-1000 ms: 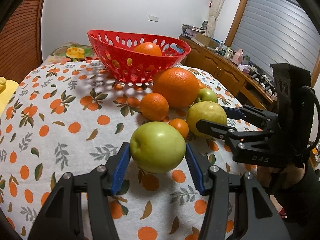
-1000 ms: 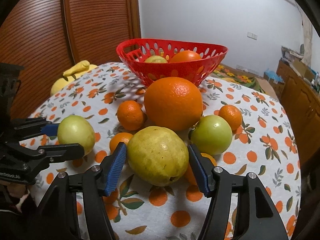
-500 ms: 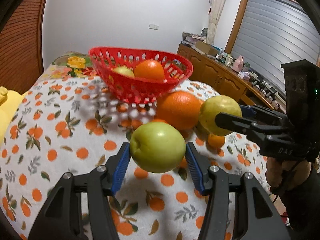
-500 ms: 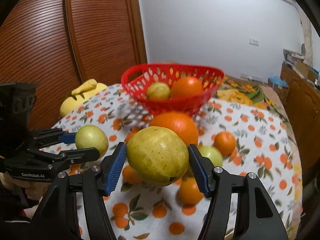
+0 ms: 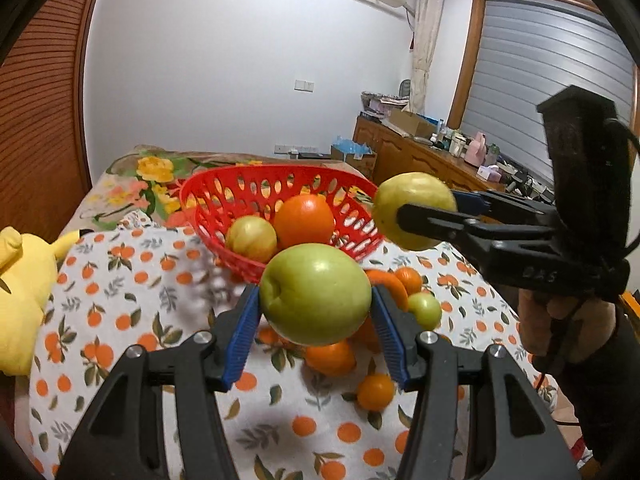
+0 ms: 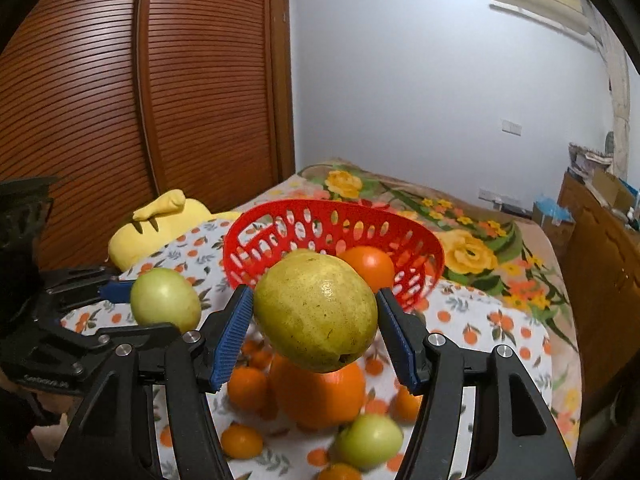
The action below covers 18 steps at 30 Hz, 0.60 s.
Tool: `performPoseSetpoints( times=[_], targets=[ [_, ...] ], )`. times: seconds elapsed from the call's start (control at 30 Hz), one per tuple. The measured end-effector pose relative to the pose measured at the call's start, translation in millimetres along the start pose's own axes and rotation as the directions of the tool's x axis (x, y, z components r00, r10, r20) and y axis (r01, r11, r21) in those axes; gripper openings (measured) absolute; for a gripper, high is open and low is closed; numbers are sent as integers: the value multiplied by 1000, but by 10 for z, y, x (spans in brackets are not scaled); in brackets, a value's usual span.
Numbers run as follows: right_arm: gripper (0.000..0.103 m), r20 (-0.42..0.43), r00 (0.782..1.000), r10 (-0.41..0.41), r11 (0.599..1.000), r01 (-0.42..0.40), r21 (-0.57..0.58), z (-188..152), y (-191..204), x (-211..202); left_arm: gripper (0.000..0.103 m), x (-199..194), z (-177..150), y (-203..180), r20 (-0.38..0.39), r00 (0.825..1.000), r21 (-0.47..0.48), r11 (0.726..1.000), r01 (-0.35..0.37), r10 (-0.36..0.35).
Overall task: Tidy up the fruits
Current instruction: 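Lower the lemon into the basket and open the right tool while the left tool holds the apple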
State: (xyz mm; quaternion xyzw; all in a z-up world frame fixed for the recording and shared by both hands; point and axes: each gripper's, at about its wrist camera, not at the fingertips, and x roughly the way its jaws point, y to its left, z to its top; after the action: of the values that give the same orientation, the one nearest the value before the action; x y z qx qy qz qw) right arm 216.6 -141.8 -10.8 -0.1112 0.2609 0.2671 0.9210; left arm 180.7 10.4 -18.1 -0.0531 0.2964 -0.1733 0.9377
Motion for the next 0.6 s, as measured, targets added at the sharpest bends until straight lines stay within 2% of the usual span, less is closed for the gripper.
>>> performPoseSetpoints(
  times=[0.33, 0.6],
  targets=[
    [64, -47, 999, -8, 1000, 7, -19, 65, -92, 342, 55, 37, 112, 15, 5, 1000, 18, 1000, -21, 20],
    [64, -137, 990, -34, 999, 31, -27, 55, -238, 654, 55, 86, 182, 21, -3, 1000, 26, 999, -29, 29]
  ],
)
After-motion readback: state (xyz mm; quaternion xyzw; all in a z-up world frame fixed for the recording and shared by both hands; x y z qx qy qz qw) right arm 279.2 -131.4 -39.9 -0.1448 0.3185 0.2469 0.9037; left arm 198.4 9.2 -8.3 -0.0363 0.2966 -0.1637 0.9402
